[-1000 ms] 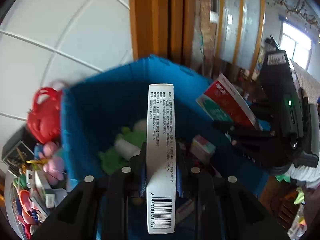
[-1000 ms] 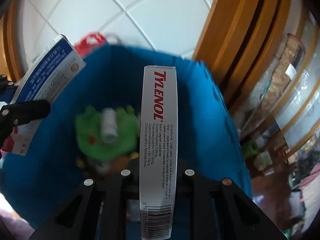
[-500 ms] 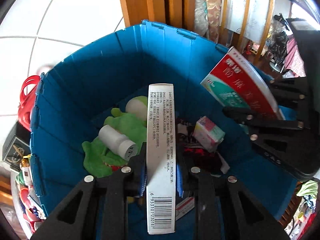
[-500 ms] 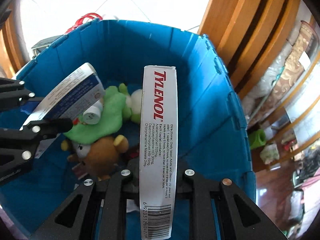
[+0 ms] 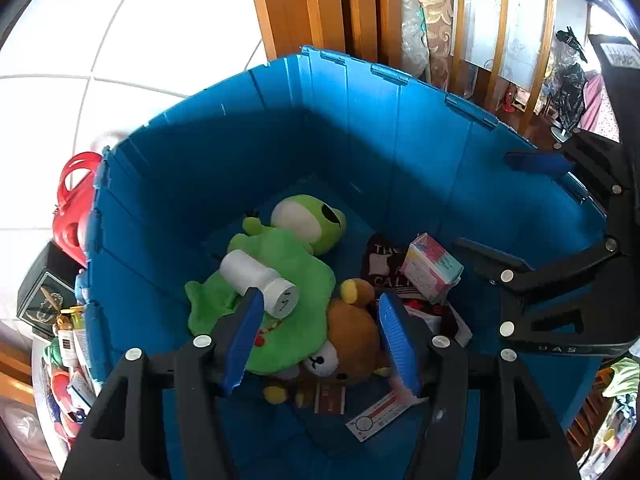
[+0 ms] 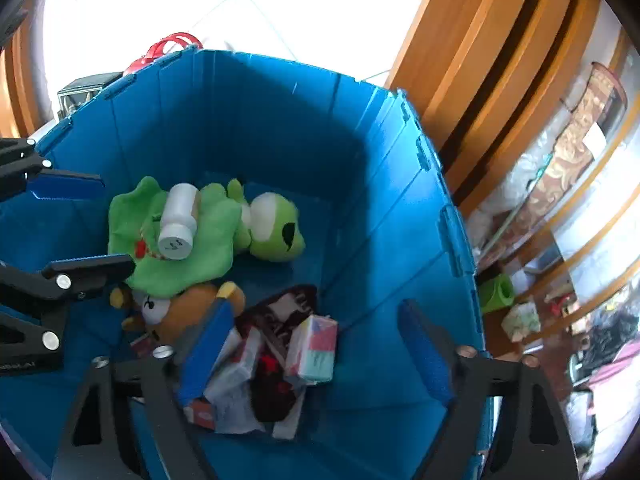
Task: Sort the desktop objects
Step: 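Carry the white box and Tylenol box over the crate and open both tools, then withdraw both tools from the crate back over the pile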
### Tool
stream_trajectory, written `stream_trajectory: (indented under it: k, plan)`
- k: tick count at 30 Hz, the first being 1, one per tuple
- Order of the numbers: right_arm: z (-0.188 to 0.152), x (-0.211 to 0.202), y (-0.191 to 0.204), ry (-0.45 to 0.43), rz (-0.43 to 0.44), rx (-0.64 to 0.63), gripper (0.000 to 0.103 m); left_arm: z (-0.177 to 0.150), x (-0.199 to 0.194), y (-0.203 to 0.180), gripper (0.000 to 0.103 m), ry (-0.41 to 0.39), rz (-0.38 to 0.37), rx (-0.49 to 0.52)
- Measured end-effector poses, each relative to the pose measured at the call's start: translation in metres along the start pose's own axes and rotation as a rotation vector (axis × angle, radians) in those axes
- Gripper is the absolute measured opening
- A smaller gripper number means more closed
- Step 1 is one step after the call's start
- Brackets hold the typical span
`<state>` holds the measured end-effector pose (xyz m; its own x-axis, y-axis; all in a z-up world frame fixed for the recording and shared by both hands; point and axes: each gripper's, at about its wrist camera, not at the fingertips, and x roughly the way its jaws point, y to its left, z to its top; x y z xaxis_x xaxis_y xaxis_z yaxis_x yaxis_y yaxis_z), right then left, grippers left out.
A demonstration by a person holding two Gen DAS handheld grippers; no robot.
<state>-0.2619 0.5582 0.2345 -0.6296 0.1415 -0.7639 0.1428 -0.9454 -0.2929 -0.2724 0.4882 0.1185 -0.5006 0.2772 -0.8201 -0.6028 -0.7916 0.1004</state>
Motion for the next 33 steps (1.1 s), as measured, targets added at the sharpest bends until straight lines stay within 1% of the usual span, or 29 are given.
stream_trajectory:
  k: [1, 3, 7, 10, 14, 17, 21, 23, 25, 26, 29, 33]
  plan:
    - [0.000, 0.000, 0.000, 0.000, -0.001, -0.004, 0.088, -0.001, -0.003, 0.001, 0.059, -0.005, 0.004, 0.000]
    - [0.001, 0.000, 0.001, 0.000, 0.003, -0.002, 0.094, -0.004, -0.006, 0.003, 0.059, -0.011, 0.010, -0.002]
    - [0.001, -0.002, -0.001, -0.011, -0.002, 0.008, 0.096, -0.010, -0.014, 0.005, 0.059, -0.022, 0.014, -0.007]
    - [0.000, -0.004, -0.001, -0.023, -0.005, 0.017, 0.101, -0.016, -0.021, 0.007, 0.059, -0.034, 0.017, -0.014]
    - [0.000, -0.008, -0.002, -0.050, -0.021, 0.028, 0.102, -0.024, -0.035, 0.011, 0.059, -0.063, 0.030, -0.033]
    - [-0.001, -0.014, -0.002, -0.081, -0.038, 0.034, 0.103, -0.032, -0.043, 0.014, 0.059, -0.083, 0.034, -0.049]
    - [-0.002, -0.027, -0.002, -0.153, -0.058, 0.063, 0.103, -0.044, -0.056, 0.024, 0.059, -0.111, 0.057, -0.080]
    - [-0.003, -0.034, 0.000, -0.180, -0.013, 0.094, 0.103, -0.054, -0.068, 0.032, 0.059, -0.145, 0.077, -0.109]
    - [-0.003, -0.041, 0.008, -0.207, 0.064, 0.123, 0.103, -0.064, -0.080, 0.042, 0.059, -0.180, 0.102, -0.144]
    - [-0.002, -0.046, 0.013, -0.221, 0.089, 0.128, 0.103, -0.070, -0.085, 0.047, 0.059, -0.196, 0.115, -0.161]
    - [0.004, -0.061, 0.041, -0.278, 0.144, 0.106, 0.103, -0.091, -0.101, 0.066, 0.059, -0.238, 0.150, -0.227]
    - [0.015, -0.082, 0.083, -0.344, 0.213, 0.060, 0.103, -0.122, -0.113, 0.097, 0.059, -0.256, 0.193, -0.317]
